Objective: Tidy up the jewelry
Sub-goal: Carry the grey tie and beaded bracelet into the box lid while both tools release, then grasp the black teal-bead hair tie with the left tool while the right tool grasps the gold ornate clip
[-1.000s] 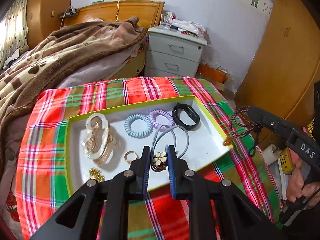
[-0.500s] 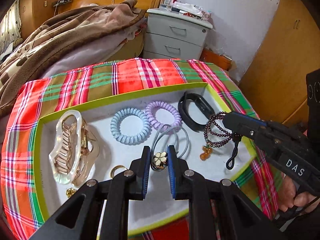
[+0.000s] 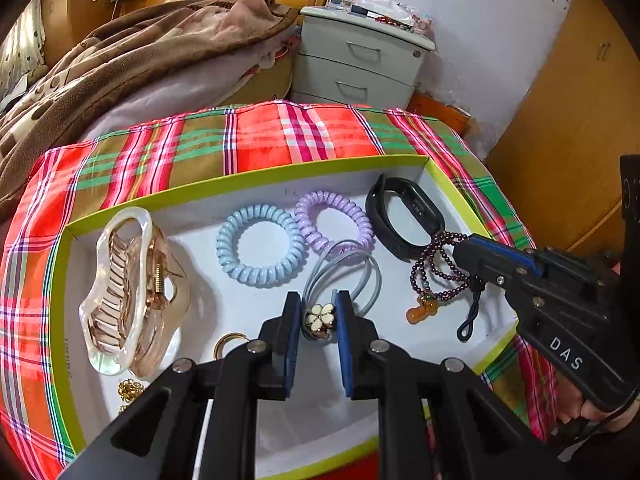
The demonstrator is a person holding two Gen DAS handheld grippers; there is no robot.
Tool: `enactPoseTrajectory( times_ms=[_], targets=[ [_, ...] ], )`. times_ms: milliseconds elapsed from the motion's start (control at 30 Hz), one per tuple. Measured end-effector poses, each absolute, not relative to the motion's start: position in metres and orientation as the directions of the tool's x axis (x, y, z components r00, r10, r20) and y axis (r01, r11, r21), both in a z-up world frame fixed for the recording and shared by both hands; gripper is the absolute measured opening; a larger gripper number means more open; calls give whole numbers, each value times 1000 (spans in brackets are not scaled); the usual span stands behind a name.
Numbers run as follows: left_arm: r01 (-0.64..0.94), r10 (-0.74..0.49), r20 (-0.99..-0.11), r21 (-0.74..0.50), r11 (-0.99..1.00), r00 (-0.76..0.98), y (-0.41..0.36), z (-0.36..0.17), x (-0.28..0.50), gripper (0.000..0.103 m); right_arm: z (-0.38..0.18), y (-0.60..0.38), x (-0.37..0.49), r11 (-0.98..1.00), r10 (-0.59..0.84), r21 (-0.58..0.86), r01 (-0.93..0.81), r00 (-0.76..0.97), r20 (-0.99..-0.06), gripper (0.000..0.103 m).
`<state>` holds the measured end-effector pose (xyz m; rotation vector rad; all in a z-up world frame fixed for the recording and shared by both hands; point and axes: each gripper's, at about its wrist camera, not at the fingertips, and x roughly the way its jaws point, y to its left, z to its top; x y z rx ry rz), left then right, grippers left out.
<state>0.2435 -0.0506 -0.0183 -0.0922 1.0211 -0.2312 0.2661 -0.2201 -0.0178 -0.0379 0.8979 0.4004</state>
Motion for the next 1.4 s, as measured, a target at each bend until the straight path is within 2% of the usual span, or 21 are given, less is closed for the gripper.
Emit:
enactPoseTrajectory(
  times_ms=[300,367,500,900,1000,1167,1400],
  targets=[
    [141,-231,-832,-185,973,504,-49,-17,242,25,-16,-216,264,931,280,68,-359,578,-767,10],
    [138,-229,-829,-183,973,511,-48,-15,241,26,-15,-216,264,932,276,64,-356,584,-763,14],
    [139,-227,-823,-181,974,520,-48,-12,238,32,-14,-218,262,934,276,68,-350,591,-758,14],
    [140,-212,-805,-161,977,555,-49,5,214,37,3,-227,239,939,293,95,-330,624,-724,16],
    [130,-167,-793,-111,985,586,-50,12,200,37,8,-229,228,939,299,103,-327,633,-714,17],
    [118,-161,-773,-111,987,613,-46,24,178,38,14,-230,209,940,303,109,-323,646,-701,25],
    [124,-175,-754,-125,984,633,-41,33,148,38,18,-236,178,943,309,132,-306,659,-685,27]
  ],
)
